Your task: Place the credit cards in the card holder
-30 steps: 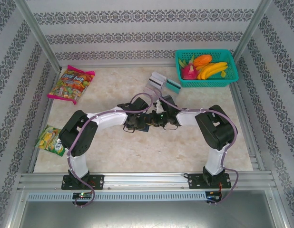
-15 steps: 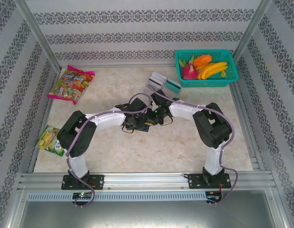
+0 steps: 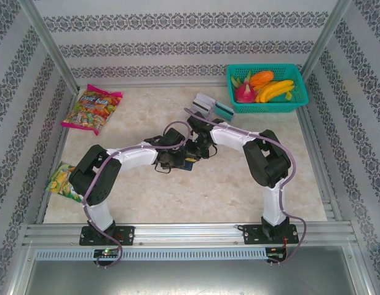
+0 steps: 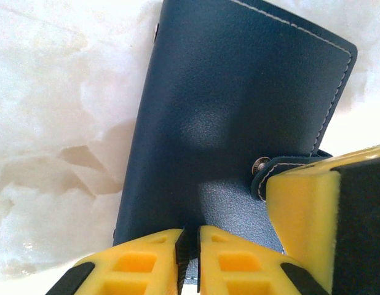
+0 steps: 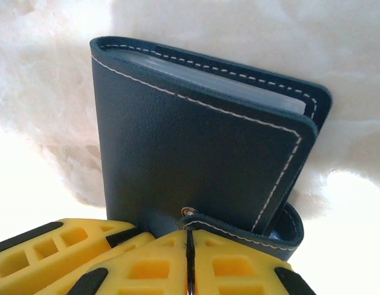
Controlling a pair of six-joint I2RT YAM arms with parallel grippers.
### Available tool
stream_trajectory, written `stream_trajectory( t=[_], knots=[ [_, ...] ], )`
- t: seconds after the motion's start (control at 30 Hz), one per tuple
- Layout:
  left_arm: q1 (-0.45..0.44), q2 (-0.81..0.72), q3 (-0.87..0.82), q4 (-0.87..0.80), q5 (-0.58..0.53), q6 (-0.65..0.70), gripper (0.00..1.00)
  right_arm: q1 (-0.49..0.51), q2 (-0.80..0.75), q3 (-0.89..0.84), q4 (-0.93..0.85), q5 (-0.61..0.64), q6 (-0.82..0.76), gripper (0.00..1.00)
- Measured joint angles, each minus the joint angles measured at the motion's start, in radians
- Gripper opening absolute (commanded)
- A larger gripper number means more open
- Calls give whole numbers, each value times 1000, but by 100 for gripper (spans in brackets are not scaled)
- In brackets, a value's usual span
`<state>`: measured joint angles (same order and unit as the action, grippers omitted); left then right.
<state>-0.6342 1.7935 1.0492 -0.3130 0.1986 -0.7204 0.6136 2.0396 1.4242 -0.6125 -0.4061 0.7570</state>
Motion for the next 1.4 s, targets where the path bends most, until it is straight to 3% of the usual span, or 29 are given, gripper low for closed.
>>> stream_trajectory(
  t=[0.3, 0.57, 0.87, 1.13, 1.4],
  knots=[
    [21, -37, -36, 19, 14, 8, 18, 14, 32, 34, -24, 5, 4, 9],
    [94, -101, -65, -62, 23, 22, 18, 52, 54, 31, 108, -29, 5, 9],
    [173, -208, -41, -60, 109, 40, 20, 52, 50, 1, 195, -40, 6, 9],
    [283, -155, -9, -62, 115, 60, 18, 52, 66, 40, 148, -39, -5, 9],
    [289, -63, 18, -53, 131, 85, 18, 53, 103, 115, 50, -18, -42, 9]
  ],
)
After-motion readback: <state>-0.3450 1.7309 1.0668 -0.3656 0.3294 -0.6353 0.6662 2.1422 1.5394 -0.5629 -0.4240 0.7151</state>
